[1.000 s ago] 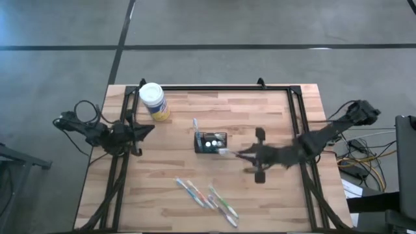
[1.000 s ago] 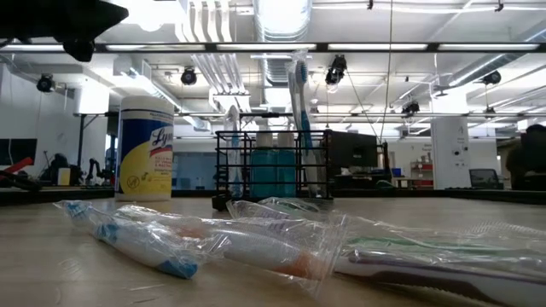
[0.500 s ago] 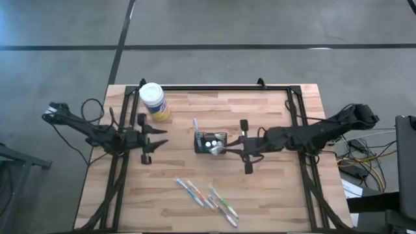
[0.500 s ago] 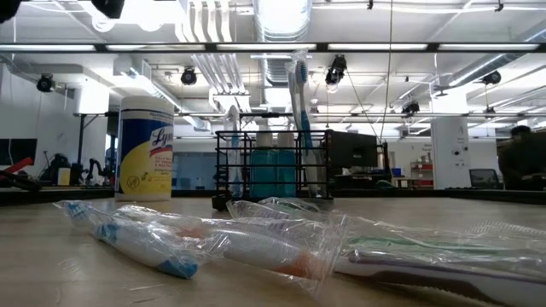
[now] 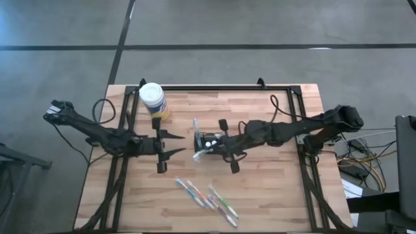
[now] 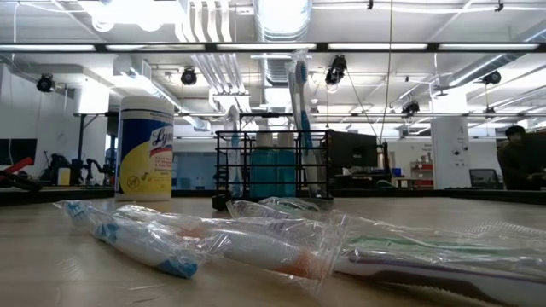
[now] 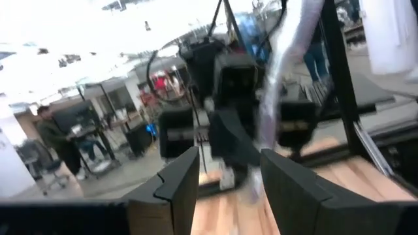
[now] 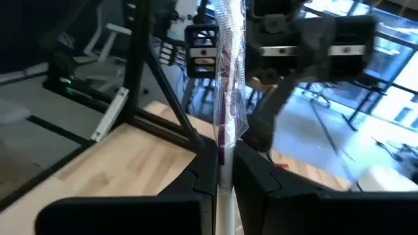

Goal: Pick & Place toothbrushing station
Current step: Put the right purple toothbrush into the wire organizer

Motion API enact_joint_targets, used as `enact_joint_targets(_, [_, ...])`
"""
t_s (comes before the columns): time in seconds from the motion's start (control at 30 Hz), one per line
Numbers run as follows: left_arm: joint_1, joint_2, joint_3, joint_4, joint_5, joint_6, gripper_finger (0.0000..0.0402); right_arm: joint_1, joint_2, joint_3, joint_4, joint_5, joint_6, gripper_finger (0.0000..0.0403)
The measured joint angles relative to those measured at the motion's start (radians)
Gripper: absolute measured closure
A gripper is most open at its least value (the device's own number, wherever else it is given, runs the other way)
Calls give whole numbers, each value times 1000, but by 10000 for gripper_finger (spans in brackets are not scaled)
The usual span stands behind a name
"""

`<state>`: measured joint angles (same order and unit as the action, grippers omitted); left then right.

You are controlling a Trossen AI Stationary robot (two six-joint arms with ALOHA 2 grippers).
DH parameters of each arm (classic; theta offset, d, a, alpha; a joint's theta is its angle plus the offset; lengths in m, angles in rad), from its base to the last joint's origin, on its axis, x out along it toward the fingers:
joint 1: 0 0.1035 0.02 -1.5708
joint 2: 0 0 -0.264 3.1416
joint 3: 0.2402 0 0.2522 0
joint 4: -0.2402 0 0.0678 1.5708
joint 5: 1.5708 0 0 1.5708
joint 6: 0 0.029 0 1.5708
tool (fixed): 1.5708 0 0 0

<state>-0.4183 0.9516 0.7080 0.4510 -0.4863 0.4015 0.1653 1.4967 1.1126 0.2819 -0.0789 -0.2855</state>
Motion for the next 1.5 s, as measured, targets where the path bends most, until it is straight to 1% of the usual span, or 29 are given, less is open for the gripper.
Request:
enact_joint_targets(0.07, [6,28,31,1,7,15,234,0,23,46,-26,-6,-4,380])
enact_joint_targets(0.23, [22,85,93,-27,73,15,234,-4,79,137,-72,-5,-15,380])
enact_joint_targets(0.3, [29,96,106,-23,82,6,234,-6,98,171,-70,-1,-22,380])
enact_joint_targets(0.43, [40,102,115,-24,158,-25,234,-16,123,215,-102,-10,-26,380])
enact_joint_targets(0.53, [41,102,114,-24,183,-37,234,-22,139,234,-110,-8,-29,380])
enact_joint_targets(0.97, [46,99,114,-45,203,-55,234,-32,137,238,-114,-1,-33,380])
enact_joint_targets(1.33, [45,45,109,-71,217,-71,234,-41,127,237,-112,10,-48,380])
enact_joint_targets(1.5, [49,46,116,-67,214,-90,234,-46,127,236,-98,7,-48,380])
